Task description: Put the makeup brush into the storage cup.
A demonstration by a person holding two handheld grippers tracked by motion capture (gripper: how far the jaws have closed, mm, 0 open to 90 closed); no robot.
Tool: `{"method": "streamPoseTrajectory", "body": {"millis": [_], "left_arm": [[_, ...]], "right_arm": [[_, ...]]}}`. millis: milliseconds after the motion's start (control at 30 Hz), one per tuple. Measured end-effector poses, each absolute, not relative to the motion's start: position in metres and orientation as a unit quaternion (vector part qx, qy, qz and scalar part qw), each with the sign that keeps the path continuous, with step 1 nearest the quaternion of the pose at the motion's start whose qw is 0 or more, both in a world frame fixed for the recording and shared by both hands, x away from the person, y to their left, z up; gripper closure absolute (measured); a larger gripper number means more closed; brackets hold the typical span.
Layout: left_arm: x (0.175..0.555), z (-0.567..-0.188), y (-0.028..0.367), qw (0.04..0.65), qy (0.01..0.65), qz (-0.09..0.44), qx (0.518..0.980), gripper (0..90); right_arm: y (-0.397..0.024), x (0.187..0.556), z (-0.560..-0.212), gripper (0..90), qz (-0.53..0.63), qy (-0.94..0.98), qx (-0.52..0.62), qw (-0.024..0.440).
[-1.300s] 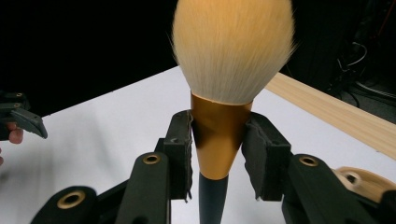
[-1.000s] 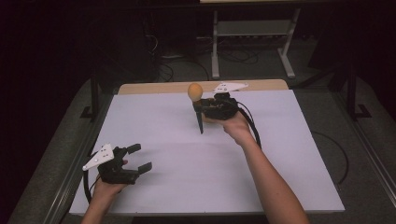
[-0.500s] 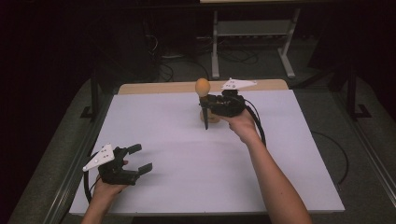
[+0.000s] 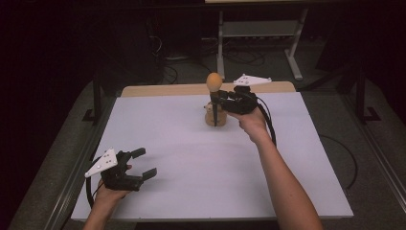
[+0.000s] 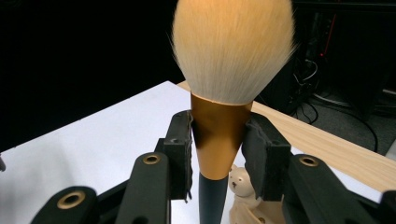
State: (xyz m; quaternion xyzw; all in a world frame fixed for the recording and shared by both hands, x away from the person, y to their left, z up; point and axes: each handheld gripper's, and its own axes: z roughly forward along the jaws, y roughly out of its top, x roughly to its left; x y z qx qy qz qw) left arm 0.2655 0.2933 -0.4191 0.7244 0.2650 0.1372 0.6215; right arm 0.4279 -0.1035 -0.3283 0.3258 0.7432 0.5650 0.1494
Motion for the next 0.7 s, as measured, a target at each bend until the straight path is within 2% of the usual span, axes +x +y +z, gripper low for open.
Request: {"method": "streamPoseTrajectory", "body": {"millis": [700], "left_arm": [[0.266,-0.419,0.294,0.623,0.272,0.133,0.721,10.4]], "right_arm": [[-0.123,0.439,-0.315,63.0,0.568,0.72,0.356,0.18]]}}
